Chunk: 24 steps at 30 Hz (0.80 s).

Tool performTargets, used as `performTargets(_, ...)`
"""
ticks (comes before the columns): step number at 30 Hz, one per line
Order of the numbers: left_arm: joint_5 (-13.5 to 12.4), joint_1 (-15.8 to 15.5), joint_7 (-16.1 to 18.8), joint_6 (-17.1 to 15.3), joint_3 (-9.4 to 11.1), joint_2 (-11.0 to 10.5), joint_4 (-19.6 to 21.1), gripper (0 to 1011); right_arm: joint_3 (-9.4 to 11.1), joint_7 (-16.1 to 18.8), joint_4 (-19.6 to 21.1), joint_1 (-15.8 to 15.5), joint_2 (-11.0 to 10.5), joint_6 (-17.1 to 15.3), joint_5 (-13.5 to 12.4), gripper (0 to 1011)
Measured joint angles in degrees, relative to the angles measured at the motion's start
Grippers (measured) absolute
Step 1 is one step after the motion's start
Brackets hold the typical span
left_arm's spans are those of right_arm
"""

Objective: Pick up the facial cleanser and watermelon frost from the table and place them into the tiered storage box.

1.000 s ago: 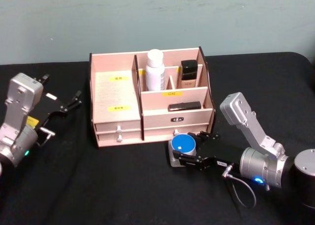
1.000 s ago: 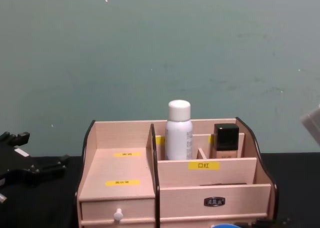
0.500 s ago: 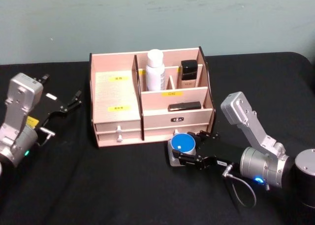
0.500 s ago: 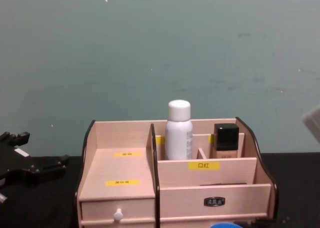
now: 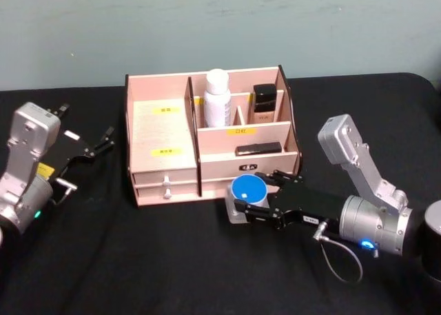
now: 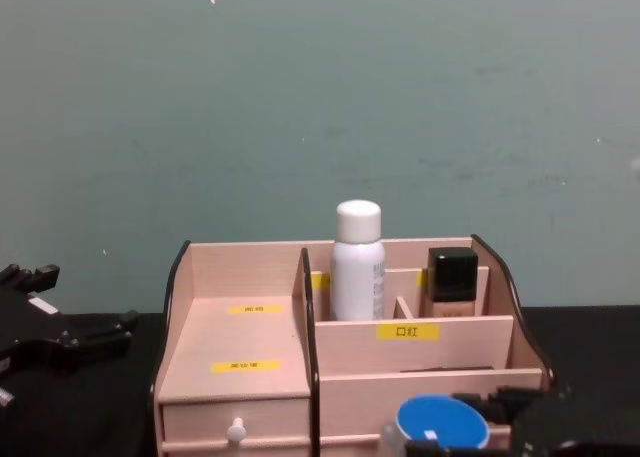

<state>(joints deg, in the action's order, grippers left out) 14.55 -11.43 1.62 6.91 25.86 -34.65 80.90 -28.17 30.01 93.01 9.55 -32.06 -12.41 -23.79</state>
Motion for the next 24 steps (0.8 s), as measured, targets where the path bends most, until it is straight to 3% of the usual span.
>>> performTargets(7,0.0,0.0,0.0,0.0,0.0,0.0,0.0,1010,-0.7,1.4,4.0,-0.1,-1.1,0.2,-1.1,728)
performTargets(12,0.0,0.0,0.0,0.0,0.0,0.0,0.0,1009,-2.5,2.5,5.6,1.2,-1.1,0.2,-1.4,728)
performTargets(20,0.0,0.0,0.0,0.0,0.0,0.0,0.0,1010,-5.5,3.3,4.6,5.3,1.1,-0.2,-1.0,728)
performTargets(24,0.0,0.0,0.0,0.0,0.0,0.0,0.0,1010,-7.4,3.5,1.8,8.5,3.4,-0.4,-0.4,729)
